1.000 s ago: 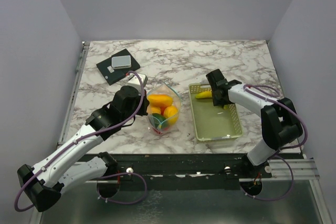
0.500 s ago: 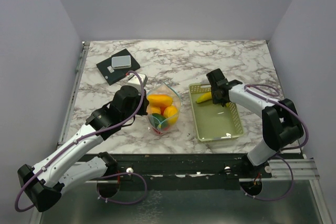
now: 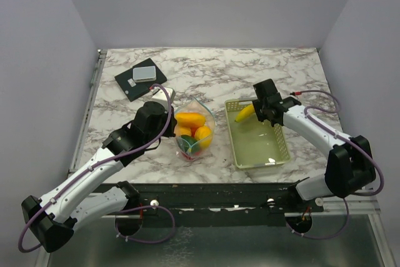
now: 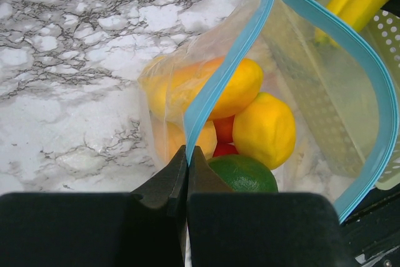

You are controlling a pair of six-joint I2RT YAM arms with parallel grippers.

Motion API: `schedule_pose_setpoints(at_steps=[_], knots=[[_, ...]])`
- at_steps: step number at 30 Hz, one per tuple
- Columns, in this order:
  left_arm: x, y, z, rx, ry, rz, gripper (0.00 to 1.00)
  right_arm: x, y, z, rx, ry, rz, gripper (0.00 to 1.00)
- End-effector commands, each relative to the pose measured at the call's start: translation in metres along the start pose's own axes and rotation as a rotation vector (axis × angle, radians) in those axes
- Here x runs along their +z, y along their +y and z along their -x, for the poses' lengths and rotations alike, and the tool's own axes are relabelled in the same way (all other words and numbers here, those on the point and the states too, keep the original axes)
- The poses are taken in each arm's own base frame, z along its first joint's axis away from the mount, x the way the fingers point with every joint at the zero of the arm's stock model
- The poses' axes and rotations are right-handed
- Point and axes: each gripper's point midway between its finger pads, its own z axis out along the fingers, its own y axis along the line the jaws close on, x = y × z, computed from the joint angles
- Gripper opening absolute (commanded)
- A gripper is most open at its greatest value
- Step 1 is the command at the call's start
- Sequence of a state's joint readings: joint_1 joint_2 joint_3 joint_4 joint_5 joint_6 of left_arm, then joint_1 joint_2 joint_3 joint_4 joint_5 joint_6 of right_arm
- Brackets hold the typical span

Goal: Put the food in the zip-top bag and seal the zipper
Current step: Pick up the fake fruit from the bin, then place the fake fruit in the zipper food storage bag.

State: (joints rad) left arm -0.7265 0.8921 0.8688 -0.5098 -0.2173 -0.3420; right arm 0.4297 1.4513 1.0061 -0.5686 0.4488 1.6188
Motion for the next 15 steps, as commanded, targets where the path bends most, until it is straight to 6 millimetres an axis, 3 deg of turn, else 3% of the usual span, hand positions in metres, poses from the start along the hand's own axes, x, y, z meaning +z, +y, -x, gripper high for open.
schedule_pose_setpoints(at_steps=[1, 15], knots=[[0.003, 0.001, -0.004, 0.001, 0.004, -0.002, 0.0, -0.022, 0.015, 0.006, -0.154, 0.025, 0.089, 0.01], [0.004, 0.003, -0.005, 0.0, 0.008, 0.003, 0.0, -0.113, 0.072, -0.004, -0.496, 0.164, 0.502, 0.01]])
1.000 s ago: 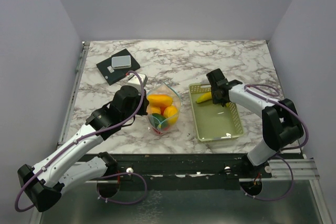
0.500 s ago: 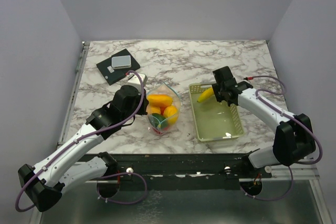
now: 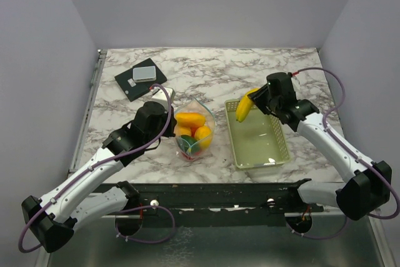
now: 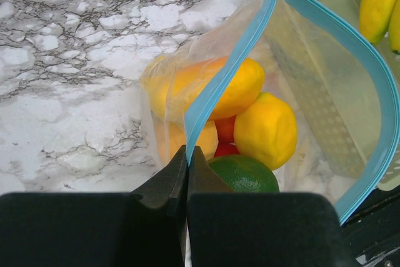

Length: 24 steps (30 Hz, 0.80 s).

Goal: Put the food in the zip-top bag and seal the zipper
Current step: Place the fake fruit in the zipper food storage bag.

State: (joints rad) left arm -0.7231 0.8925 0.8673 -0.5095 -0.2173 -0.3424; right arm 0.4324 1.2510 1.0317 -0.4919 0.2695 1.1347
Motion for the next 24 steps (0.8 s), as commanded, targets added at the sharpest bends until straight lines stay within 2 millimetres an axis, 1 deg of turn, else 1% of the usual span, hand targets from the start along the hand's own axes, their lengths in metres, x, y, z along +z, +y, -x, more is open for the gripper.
schedule_pose_setpoints(at_steps=[1, 8, 15, 20, 22, 24], knots=[[0.003, 0.001, -0.004, 0.002, 0.006, -0.001, 0.0, -0.035, 0.049, 0.003, -0.153, 0.038, 0.218, 0.01], [0.003, 0.002, -0.004, 0.0, 0.005, 0.001, 0.0, -0.078, 0.093, -0.009, -0.308, 0.103, 0.423, 0.01], [0.003, 0.002, -0.003, -0.002, 0.001, -0.002, 0.0, -0.13, 0.137, -0.034, -0.47, 0.122, 0.612, 0.01], [0.003, 0.001, -0.003, -0.001, 0.001, -0.005, 0.0, -0.154, 0.16, -0.057, -0.574, 0.099, 0.676, 0.01], [0.002, 0.001, -0.003, 0.0, 0.001, -0.008, 0.0, -0.158, 0.166, -0.064, -0.601, 0.099, 0.699, 0.01], [0.002, 0.001, -0.003, -0.001, 0.0, -0.011, 0.0, -0.159, 0.17, -0.073, -0.625, 0.103, 0.705, 0.01]])
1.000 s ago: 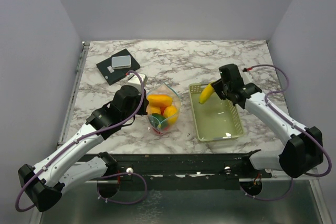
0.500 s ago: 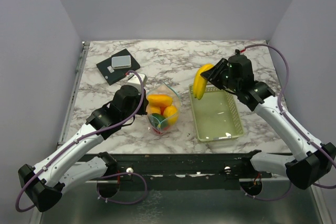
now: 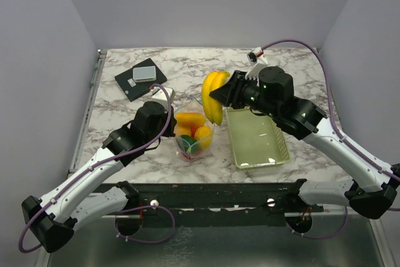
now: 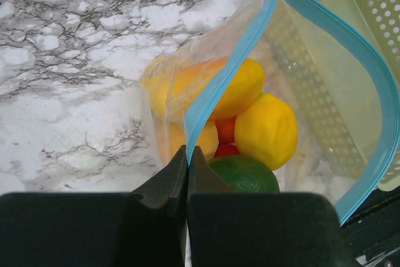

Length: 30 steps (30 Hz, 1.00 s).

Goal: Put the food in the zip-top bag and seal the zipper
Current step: Place the fake fruit in the zipper food storage bag.

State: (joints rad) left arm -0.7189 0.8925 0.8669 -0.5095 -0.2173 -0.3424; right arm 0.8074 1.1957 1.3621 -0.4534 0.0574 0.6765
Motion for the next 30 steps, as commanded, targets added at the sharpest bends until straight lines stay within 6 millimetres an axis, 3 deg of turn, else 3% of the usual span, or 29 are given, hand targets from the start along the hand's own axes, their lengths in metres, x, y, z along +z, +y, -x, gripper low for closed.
schedule_pose_setpoints(at_steps=[1, 13, 23, 30], knots=[[0.002, -0.001, -0.003, 0.001, 0.0, -0.017, 0.0, 0.012, 0.012, -0.002, -0.102, -0.009, 0.001, 0.01], [0.001, -0.002, -0.002, 0.003, -0.003, -0.025, 0.0, 0.043, 0.03, -0.049, -0.272, 0.057, -0.053, 0.01], [0.001, -0.003, -0.002, 0.002, -0.004, -0.029, 0.0, 0.052, 0.027, -0.085, -0.361, 0.061, -0.105, 0.01], [0.001, -0.003, -0.002, 0.001, -0.006, -0.031, 0.0, 0.055, 0.027, -0.099, -0.382, 0.051, -0.103, 0.01]])
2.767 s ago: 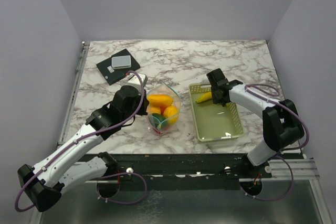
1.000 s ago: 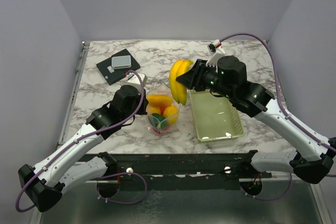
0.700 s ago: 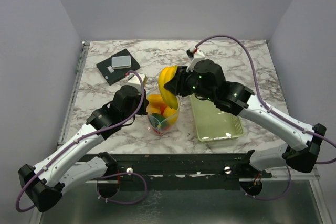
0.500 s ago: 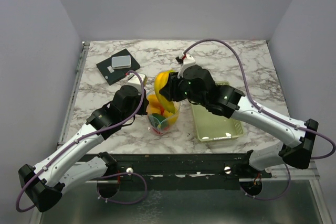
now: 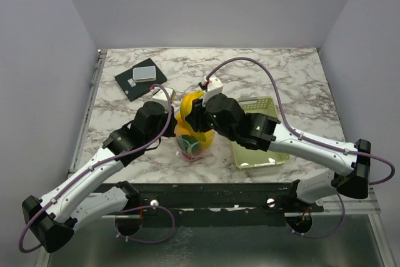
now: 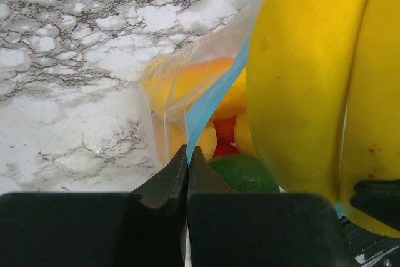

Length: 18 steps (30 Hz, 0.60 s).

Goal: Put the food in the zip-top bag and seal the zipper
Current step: Place the fake fruit in the zipper food storage bag.

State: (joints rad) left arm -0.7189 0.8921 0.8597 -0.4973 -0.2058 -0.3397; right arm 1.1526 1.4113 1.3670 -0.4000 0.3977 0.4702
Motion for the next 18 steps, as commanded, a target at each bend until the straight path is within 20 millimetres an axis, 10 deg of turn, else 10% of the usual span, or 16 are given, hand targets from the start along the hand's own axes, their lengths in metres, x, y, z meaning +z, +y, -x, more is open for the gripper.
schedule_pose_setpoints(at_steps=[1, 18], knots=[[-0.001, -0.001, -0.001, -0.001, -0.005, -0.018, 0.0, 0.007, 0.0, -0.003, -0.023, -0.035, -0.03, 0.01], [0.0, -0.001, -0.002, 0.0, -0.002, -0.019, 0.0, 0.005, 0.005, -0.053, -0.116, 0.049, -0.053, 0.01]])
